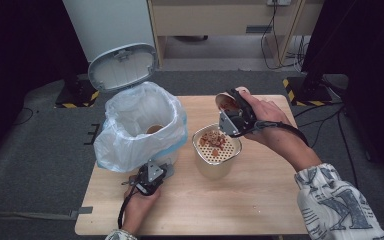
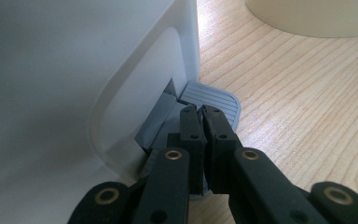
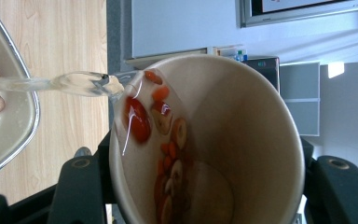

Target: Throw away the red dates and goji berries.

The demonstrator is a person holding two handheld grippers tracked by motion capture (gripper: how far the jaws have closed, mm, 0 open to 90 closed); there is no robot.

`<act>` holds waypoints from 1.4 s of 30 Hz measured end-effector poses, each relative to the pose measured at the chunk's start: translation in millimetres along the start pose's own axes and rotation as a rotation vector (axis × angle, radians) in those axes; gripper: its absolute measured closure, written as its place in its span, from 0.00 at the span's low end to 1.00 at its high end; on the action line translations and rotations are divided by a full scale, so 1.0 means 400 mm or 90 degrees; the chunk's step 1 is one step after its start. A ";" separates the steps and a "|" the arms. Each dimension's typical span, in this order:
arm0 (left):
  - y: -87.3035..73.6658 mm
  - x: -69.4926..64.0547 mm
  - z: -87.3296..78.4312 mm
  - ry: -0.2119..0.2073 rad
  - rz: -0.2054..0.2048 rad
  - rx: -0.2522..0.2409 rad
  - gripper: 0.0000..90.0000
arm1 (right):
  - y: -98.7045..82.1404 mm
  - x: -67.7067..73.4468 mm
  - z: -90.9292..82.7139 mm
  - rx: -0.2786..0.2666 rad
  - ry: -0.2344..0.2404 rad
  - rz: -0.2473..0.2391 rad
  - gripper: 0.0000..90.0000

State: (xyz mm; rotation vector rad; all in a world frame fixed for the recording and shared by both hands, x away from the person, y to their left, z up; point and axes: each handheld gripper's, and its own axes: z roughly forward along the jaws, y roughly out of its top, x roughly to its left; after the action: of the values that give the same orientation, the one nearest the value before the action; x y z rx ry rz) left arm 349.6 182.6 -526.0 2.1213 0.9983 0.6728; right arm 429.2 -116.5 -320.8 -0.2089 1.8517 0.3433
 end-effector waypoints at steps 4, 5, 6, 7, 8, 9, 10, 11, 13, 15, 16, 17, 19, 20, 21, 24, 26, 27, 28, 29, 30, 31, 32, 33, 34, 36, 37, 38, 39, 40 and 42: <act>0.000 0.000 0.000 0.000 -0.001 0.000 0.96 | 0.003 -0.007 -0.003 0.000 -0.005 -0.010 0.42; 0.000 0.000 0.000 0.000 0.000 0.000 0.96 | 0.003 -0.008 -0.003 0.001 -0.007 -0.010 0.42; 0.000 0.000 0.000 0.000 0.000 0.000 0.96 | 0.004 -0.009 -0.003 0.001 -0.007 -0.014 0.42; 0.000 0.000 0.000 0.000 0.000 0.000 0.96 | 0.004 -0.009 -0.004 0.004 -0.008 -0.018 0.42; 0.000 0.000 0.000 0.000 0.000 0.000 0.96 | 0.003 -0.009 -0.004 0.003 -0.007 -0.017 0.42; 0.000 0.000 0.000 0.000 0.000 0.000 0.96 | 0.003 -0.010 -0.003 0.003 -0.007 -0.016 0.42; 0.000 0.000 0.000 0.000 0.000 0.000 0.96 | 0.002 -0.010 -0.002 0.003 -0.007 -0.019 0.42; 0.000 0.000 0.000 0.000 0.000 0.000 0.96 | 0.001 -0.010 -0.002 0.004 -0.009 -0.019 0.42; 0.000 0.000 0.000 0.000 0.000 0.000 0.96 | 0.000 -0.009 -0.002 0.004 -0.009 -0.021 0.42; 0.000 0.000 0.000 0.000 0.000 0.000 0.96 | 0.002 -0.008 -0.003 0.004 -0.009 -0.024 0.42; 0.000 0.000 0.000 0.000 0.000 0.000 0.96 | 0.002 -0.008 -0.003 0.005 -0.008 -0.022 0.42; 0.000 0.000 0.000 0.000 0.000 0.000 0.96 | 0.003 -0.008 -0.003 0.004 -0.009 -0.021 0.42; 0.000 0.000 0.000 0.000 0.000 0.000 0.96 | 0.003 -0.008 -0.003 0.006 -0.008 -0.021 0.42; 0.000 0.000 0.000 0.000 0.000 0.000 0.96 | 0.003 -0.008 -0.002 0.003 -0.009 -0.020 0.42; 0.000 0.000 0.000 0.000 0.000 0.000 0.96 | 0.003 -0.007 -0.001 0.004 -0.008 -0.020 0.42; 0.000 0.000 0.000 0.000 0.000 0.000 0.96 | 0.003 -0.005 0.000 0.004 -0.007 -0.019 0.42; 0.000 0.000 0.000 0.000 0.000 0.000 0.96 | 0.003 -0.006 0.000 0.003 -0.008 -0.019 0.42; 0.000 0.000 0.000 0.000 0.000 0.000 0.96 | 0.003 -0.006 0.000 0.003 -0.008 -0.019 0.42; 0.000 0.000 0.000 0.000 0.000 0.000 0.96 | 0.003 -0.006 0.000 0.003 -0.008 -0.019 0.42; 0.000 0.000 0.000 0.000 -0.001 0.000 0.96 | 0.003 -0.005 0.000 0.003 -0.008 -0.020 0.42; 0.000 0.000 0.000 0.000 0.000 0.000 0.96 | 0.003 -0.004 0.000 0.003 -0.008 -0.020 0.42; 0.000 0.000 0.000 0.000 0.000 0.000 0.96 | 0.003 -0.004 0.000 0.003 -0.008 -0.022 0.42; 0.000 0.000 0.000 0.000 0.000 0.000 0.96 | 0.004 -0.004 -0.001 0.005 -0.008 -0.023 0.42; 0.000 0.000 0.000 0.000 -0.001 0.000 0.96 | 0.003 -0.004 0.000 0.006 -0.007 -0.024 0.42; 0.000 0.000 0.000 0.000 0.000 0.000 0.96 | 0.003 -0.004 0.000 0.007 -0.008 -0.026 0.42; 0.000 0.000 0.000 0.000 0.000 0.000 0.96 | 0.004 -0.003 0.000 0.006 -0.007 -0.028 0.42; 0.000 0.000 0.000 0.000 0.000 0.000 0.96 | 0.004 -0.003 0.000 0.006 -0.007 -0.028 0.42; 0.000 0.000 0.000 0.000 0.000 0.000 0.96 | 0.005 -0.002 0.001 0.007 -0.010 -0.041 0.42; 0.000 0.000 0.000 0.000 0.000 0.000 0.96 | 0.007 -0.001 0.001 0.010 -0.011 -0.050 0.42; 0.000 0.000 0.000 0.000 0.000 0.000 0.96 | 0.009 0.000 0.002 0.012 -0.014 -0.063 0.42; 0.000 0.000 0.000 0.000 0.000 0.000 0.96 | 0.013 0.001 0.001 0.019 -0.015 -0.079 0.42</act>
State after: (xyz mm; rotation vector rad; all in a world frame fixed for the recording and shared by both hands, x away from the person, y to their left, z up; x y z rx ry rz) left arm 349.5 182.6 -526.0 2.1214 0.9979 0.6724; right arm 427.8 -111.6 -320.6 -0.2970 1.8093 0.2316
